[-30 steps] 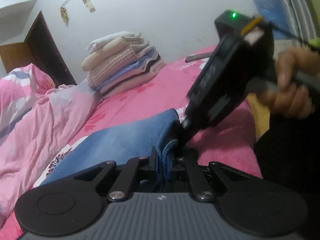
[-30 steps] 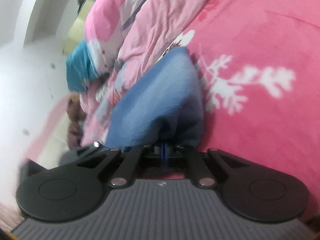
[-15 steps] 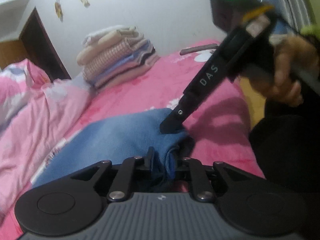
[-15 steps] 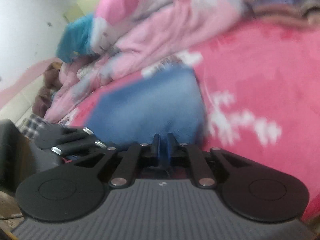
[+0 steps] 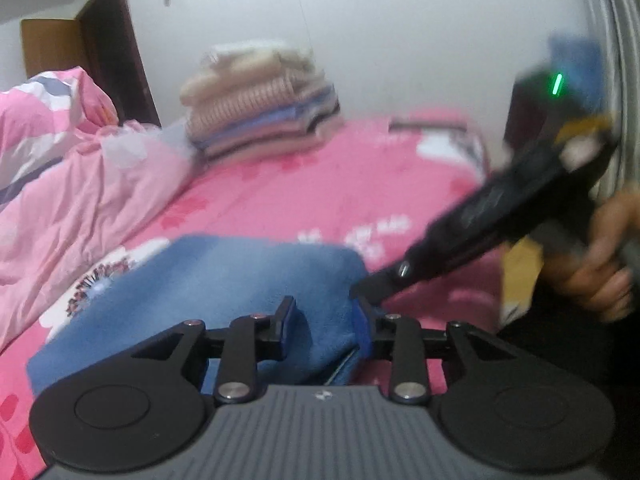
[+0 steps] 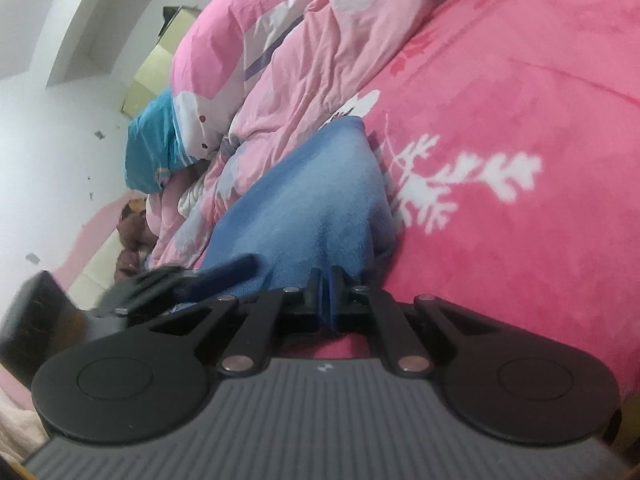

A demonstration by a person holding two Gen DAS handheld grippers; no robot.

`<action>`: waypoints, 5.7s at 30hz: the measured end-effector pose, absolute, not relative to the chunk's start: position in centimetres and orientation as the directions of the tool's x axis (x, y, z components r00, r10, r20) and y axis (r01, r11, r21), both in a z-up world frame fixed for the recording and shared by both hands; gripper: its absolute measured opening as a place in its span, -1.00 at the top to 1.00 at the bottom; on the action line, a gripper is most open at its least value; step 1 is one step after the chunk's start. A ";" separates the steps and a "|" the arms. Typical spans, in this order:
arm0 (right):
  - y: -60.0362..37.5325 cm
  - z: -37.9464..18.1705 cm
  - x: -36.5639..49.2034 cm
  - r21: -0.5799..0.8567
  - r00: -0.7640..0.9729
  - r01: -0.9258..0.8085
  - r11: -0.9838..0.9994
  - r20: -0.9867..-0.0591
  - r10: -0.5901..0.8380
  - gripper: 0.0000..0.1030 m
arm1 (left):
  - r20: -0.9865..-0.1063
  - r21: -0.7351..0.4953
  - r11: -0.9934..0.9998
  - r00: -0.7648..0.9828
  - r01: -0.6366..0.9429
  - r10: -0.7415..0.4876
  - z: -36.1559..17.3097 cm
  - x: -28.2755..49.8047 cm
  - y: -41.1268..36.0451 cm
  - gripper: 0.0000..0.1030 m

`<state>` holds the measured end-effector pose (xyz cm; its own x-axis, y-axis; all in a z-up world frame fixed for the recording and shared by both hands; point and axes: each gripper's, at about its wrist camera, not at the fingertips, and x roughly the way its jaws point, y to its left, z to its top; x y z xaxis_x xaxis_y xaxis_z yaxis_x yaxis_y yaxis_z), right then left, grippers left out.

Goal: Fold clothes

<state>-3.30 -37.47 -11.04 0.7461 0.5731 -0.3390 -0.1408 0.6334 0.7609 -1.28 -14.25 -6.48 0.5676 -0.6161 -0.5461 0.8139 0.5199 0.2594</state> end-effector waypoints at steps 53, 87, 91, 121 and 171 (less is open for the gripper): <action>-34.4 -6.8 -3.5 0.509 0.755 -0.106 0.854 -0.518 0.403 0.92 | -0.479 0.230 0.549 0.584 0.804 -0.656 -6.9 -2.6 -10.5 0.44; -30.6 -7.7 -3.0 0.384 0.766 -0.168 0.908 -0.529 0.365 0.96 | -0.432 0.162 0.778 0.752 0.607 -0.497 -6.5 -5.3 -2.4 0.74; -30.6 -7.8 -3.0 0.389 0.767 -0.167 0.906 -0.526 0.367 0.96 | -0.438 0.109 0.784 0.737 0.611 -0.514 -6.3 -5.5 -1.3 0.74; -29.5 -2.9 -2.8 0.246 0.815 -0.142 0.959 -0.521 0.254 0.89 | -0.434 0.035 0.864 0.786 0.503 -0.440 -5.5 -0.1 -2.3 0.60; -30.1 -7.0 1.4 0.311 0.783 -0.132 0.941 -0.550 0.291 0.90 | -0.497 0.072 0.848 0.756 0.525 -0.426 -5.3 -0.2 -6.7 -0.49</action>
